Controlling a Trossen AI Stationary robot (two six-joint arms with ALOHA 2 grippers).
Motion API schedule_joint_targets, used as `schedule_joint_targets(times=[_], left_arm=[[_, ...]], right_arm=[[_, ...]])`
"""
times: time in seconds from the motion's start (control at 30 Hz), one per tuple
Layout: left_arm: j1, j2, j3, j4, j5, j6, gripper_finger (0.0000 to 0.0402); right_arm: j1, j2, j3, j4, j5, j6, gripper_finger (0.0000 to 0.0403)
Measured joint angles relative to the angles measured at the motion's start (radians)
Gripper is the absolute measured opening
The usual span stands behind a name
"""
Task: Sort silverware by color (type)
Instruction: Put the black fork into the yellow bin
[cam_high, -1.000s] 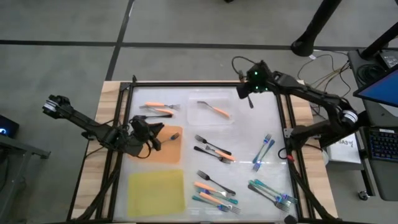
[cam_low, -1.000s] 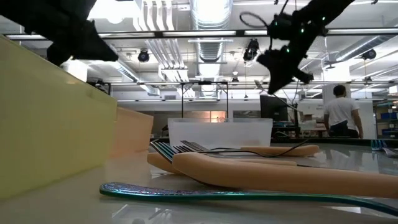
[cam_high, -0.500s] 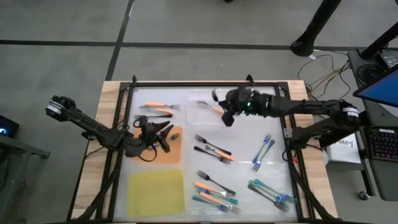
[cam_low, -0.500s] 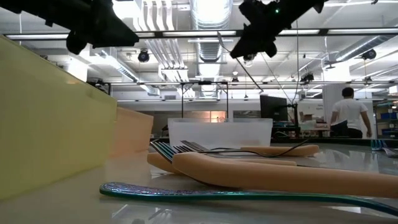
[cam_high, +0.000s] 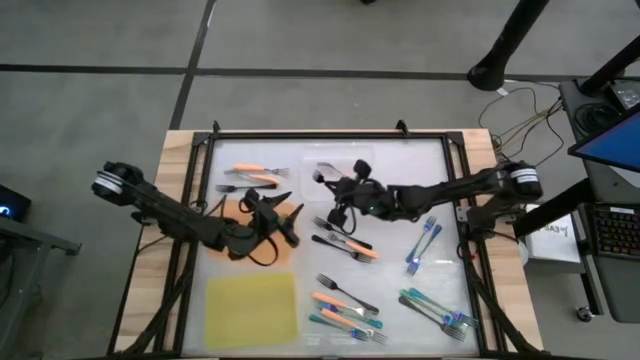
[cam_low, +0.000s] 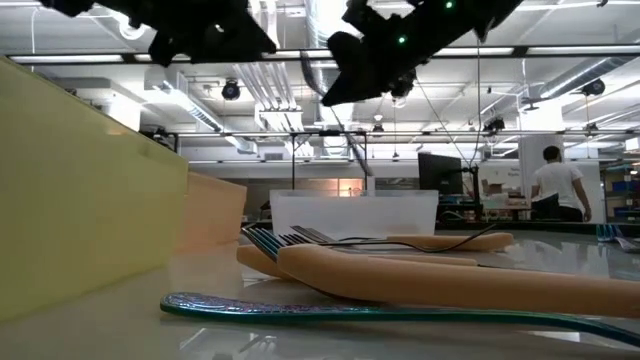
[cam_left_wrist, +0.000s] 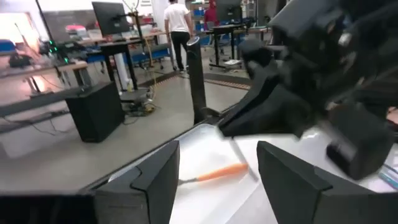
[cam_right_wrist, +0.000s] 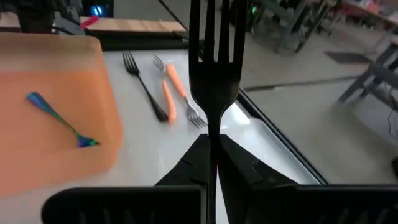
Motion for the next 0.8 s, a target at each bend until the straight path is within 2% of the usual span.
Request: schedule_joint_targets(times=[0.07, 0.23, 0.3, 0.53, 0.8], left_arm=[[0.000, 0.025, 0.030, -0.001, -0.005, 0.037, 0.0197], [-0.002, 0.049, 0.062, -0.001, -0.143, 0.073, 0.0197], [-0.001, 0.048, 0.057, -0.001, -0.167, 0.069, 0.0197], [0.013, 0.043, 0.062, 0.007, -0.084, 0.012, 0.0197], [0.021, 0.042, 0.062, 0.032, -0.075, 0.026, 0.0197]], right_arm=[[0.011, 0.032, 0.000, 0.061, 0.013, -0.041, 0.0009], [0.040, 0.058, 0.000, 0.109, 0.108, -0.112, 0.0009], [0.053, 0.058, 0.000, 0.116, 0.129, -0.145, 0.0009], [0.085, 0.069, 0.001, 0.229, 0.127, -0.242, 0.0009], [0.106, 0.068, 0.001, 0.241, 0.118, -0.277, 0.0009]])
